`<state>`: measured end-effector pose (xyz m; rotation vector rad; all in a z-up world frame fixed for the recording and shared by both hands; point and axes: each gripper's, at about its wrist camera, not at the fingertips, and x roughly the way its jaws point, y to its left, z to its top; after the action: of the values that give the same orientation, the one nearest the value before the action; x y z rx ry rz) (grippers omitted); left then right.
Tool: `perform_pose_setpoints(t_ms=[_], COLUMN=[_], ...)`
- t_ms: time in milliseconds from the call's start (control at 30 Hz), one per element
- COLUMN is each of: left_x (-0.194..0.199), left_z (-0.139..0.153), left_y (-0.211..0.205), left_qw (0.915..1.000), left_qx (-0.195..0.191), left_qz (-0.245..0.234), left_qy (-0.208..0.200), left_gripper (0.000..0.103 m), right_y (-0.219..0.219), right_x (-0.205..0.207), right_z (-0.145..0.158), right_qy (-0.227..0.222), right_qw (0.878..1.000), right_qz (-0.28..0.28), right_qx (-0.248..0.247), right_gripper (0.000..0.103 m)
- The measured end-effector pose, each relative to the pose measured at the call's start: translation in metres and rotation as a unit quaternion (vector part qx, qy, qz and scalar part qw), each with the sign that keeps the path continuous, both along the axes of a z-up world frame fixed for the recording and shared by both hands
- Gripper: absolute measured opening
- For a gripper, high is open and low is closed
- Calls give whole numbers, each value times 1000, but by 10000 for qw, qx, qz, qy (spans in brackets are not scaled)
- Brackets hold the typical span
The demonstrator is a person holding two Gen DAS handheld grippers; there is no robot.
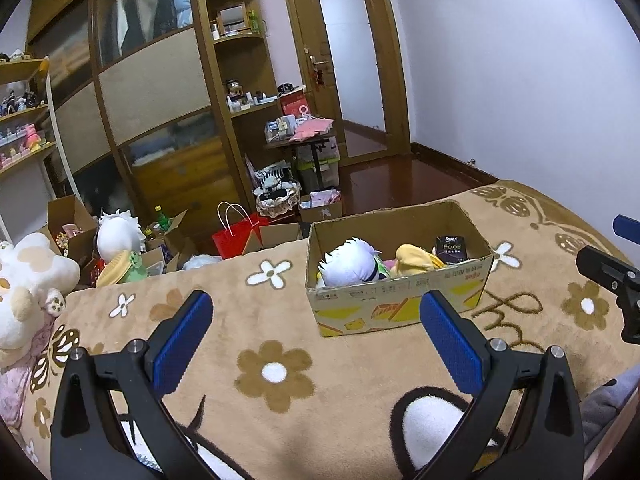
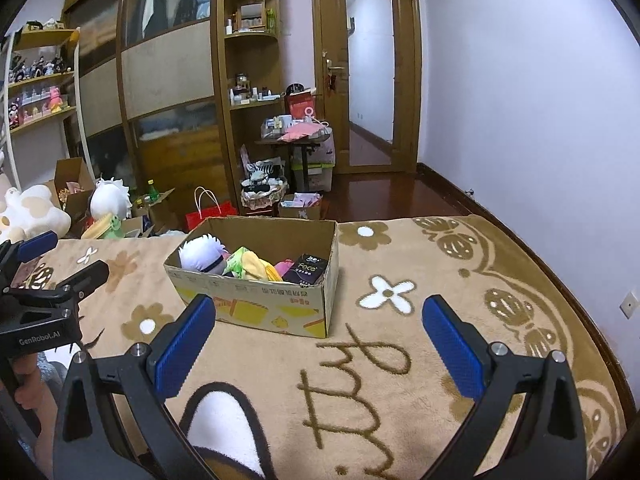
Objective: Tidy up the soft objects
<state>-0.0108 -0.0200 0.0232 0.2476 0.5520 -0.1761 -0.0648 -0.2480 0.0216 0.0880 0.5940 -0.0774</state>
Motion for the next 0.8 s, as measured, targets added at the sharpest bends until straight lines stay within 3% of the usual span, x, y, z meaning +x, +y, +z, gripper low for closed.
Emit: perform_pose_setpoints(t_ms=[800], left_x=[0], left_z=[-7], left_y=[-2], left_qw=[10000], left_qx=[-12], left_qz=[-20], left_qy=[-10], left_gripper=[102], right_y=[0], right_x=[1], right_z=[-1], right_qy=[0], right_qw=[10000], right_qz=[1], right_qx=[7], right_gripper=[103])
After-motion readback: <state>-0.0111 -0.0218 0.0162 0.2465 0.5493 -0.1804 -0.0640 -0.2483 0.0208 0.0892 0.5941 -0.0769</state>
